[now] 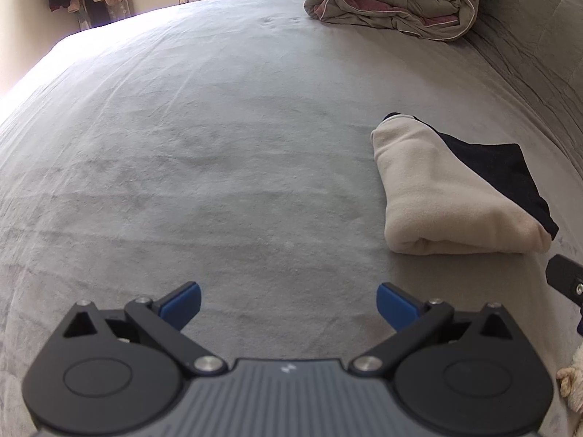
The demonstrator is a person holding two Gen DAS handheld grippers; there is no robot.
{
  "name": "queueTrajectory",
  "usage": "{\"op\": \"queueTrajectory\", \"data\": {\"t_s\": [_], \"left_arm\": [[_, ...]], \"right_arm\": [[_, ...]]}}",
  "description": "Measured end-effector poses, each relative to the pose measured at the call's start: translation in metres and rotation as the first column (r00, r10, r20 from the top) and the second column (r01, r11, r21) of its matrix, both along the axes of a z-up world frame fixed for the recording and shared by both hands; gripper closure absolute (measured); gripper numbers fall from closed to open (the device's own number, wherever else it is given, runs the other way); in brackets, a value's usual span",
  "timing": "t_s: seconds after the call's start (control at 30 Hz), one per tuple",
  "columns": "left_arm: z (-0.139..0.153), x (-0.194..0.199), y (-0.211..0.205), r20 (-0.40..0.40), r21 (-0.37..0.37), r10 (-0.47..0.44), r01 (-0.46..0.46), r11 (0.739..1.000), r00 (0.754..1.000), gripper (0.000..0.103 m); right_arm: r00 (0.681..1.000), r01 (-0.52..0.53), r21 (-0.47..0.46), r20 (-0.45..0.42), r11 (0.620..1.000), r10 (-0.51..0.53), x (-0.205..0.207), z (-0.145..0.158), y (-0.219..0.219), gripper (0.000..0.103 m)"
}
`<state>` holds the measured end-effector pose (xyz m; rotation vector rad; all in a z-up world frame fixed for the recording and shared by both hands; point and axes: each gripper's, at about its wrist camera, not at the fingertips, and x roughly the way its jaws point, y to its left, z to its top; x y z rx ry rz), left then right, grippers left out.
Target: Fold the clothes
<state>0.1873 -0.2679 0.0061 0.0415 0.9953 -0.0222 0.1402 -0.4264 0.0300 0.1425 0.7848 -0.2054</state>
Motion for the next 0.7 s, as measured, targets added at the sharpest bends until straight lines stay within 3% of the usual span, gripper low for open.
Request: {"op": "queueTrajectory", "data": {"t_s": [0.27, 0.37, 0.7], "left_arm": [[0.003, -0.006, -0.001, -0.006, 0.028, -0.037, 0.038, 0.999, 0.999, 0.0], [0.006, -0.006, 0.0, -0.002, 0.037, -0.048, 0.048, 0.998, 0.999, 0.0], [0.006, -0.008, 0.003, -0.006, 0.038, -0.042, 0.042, 0.998, 0.999, 0.0]], "right_arm": [[0.997, -0.07, -0.054, -0.017, 0.996, 0.069, -0.001, 0.001, 0.006, 0.0], [0.999, -0.034, -0.083, -0.031, 0.996, 0.032, -0.001, -0.003, 0.001, 0.0], [1.0, -0.002, -0.054, -0.012, 0.999, 0.001, -0.006, 0.001, -0.003, 0.0]]}}
